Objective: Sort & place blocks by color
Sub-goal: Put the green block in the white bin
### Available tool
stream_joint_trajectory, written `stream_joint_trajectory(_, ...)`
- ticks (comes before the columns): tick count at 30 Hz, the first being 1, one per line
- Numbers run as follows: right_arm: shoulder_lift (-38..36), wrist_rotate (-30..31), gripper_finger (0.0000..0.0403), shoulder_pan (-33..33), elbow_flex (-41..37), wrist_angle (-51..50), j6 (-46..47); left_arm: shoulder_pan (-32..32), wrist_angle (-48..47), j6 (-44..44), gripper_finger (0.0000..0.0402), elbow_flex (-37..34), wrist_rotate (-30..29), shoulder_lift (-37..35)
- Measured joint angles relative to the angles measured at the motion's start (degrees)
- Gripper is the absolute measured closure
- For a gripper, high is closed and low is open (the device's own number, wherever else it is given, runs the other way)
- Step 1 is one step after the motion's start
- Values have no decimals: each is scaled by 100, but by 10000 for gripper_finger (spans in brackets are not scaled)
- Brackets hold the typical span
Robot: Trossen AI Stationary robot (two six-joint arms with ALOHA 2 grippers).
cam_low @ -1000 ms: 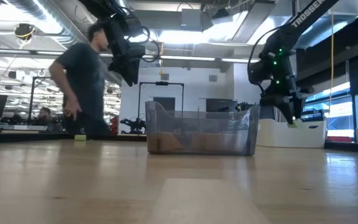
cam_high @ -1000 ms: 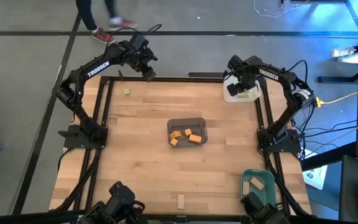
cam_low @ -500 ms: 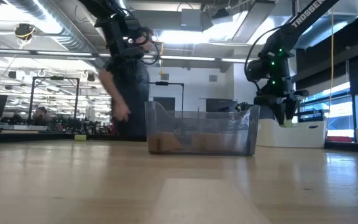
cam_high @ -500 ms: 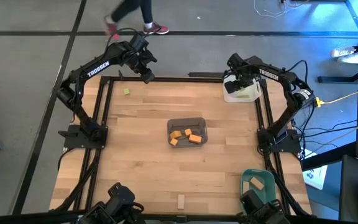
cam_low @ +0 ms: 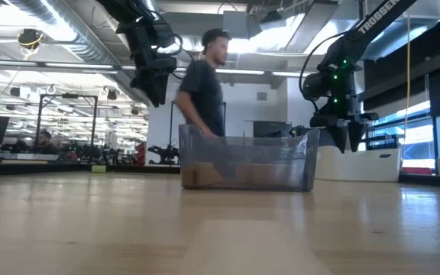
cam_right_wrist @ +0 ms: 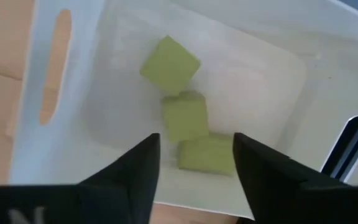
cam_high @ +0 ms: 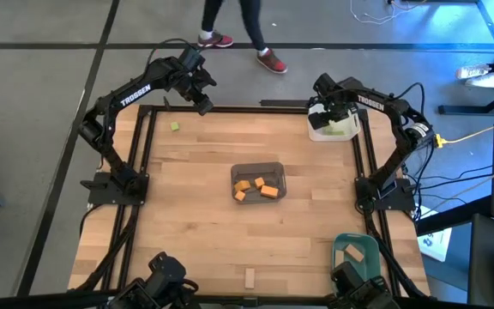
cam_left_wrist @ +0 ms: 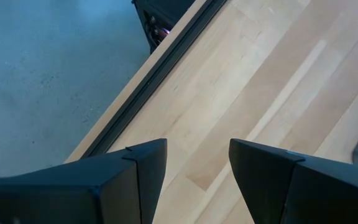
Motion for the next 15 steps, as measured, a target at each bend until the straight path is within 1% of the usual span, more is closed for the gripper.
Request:
stream_joint_trajectory(3,0,2,178,0,0,0,-22,0,-58,-2,234,0,-2,0)
stream_joint_trajectory(5,0,0,170,0,0,-2,-24,0,-139,-27,234,0,-47,0)
stream_joint_trajectory(10,-17,-3,166,0,178,-280,-20,86,-602,-511,234,-52,-639,2)
stream_joint_trajectory(12,-118,-3,166,7,267,-288,-20,184,-665,-626,234,-246,-748,7)
stream_joint_trajectory(15,-338,2,165,78,456,-277,-22,382,-723,-1055,234,-671,-624,17)
